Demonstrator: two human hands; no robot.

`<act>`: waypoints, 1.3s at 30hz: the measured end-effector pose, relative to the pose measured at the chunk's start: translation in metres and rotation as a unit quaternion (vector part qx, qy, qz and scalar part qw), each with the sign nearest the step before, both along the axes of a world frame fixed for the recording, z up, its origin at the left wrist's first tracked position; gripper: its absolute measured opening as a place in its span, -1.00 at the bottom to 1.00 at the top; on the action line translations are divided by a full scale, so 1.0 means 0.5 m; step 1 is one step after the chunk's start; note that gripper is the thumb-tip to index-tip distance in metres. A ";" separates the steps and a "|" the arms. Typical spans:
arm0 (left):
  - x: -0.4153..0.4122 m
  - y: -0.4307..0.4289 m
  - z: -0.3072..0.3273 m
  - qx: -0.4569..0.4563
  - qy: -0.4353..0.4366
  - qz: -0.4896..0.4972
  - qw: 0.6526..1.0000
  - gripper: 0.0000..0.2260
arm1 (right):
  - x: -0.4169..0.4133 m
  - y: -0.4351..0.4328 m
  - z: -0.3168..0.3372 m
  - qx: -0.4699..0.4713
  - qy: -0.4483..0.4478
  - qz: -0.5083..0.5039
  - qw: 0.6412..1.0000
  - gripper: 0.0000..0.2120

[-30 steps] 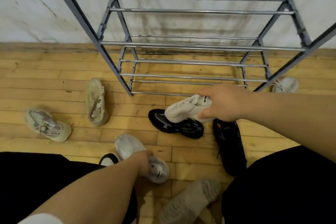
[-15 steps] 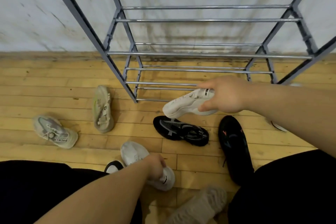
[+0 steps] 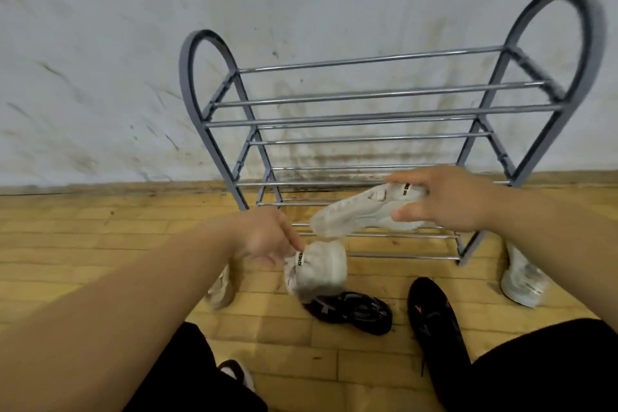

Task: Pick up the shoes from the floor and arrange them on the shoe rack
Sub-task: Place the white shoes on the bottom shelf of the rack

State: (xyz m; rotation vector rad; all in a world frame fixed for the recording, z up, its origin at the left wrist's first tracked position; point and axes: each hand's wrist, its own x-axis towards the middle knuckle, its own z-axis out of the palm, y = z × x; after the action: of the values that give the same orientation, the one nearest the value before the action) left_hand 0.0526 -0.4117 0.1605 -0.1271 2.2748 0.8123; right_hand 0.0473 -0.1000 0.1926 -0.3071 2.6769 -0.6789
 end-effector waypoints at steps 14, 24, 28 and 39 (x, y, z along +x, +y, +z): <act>0.004 0.013 0.199 0.351 0.257 0.214 0.875 -0.84 | 0.022 0.083 0.096 -0.329 0.161 -0.185 0.912 -0.60; -0.010 -0.021 0.226 0.442 0.246 0.244 0.828 -0.85 | -0.021 0.035 0.102 -0.410 0.227 -0.220 0.855 -0.83; -0.010 -0.041 0.236 0.478 0.260 0.257 0.799 -0.81 | -0.025 0.015 0.113 -0.430 0.247 -0.229 0.838 -0.83; 0.010 -0.055 0.255 0.535 0.288 0.247 0.755 -0.67 | -0.009 -0.042 0.120 -0.407 0.310 -0.259 0.819 -0.77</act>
State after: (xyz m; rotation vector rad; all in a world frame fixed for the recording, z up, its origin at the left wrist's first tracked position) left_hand 0.0576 -0.4394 0.2880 0.0824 1.8872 2.6040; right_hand 0.0426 -0.1211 0.2526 0.0315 2.8775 -2.2489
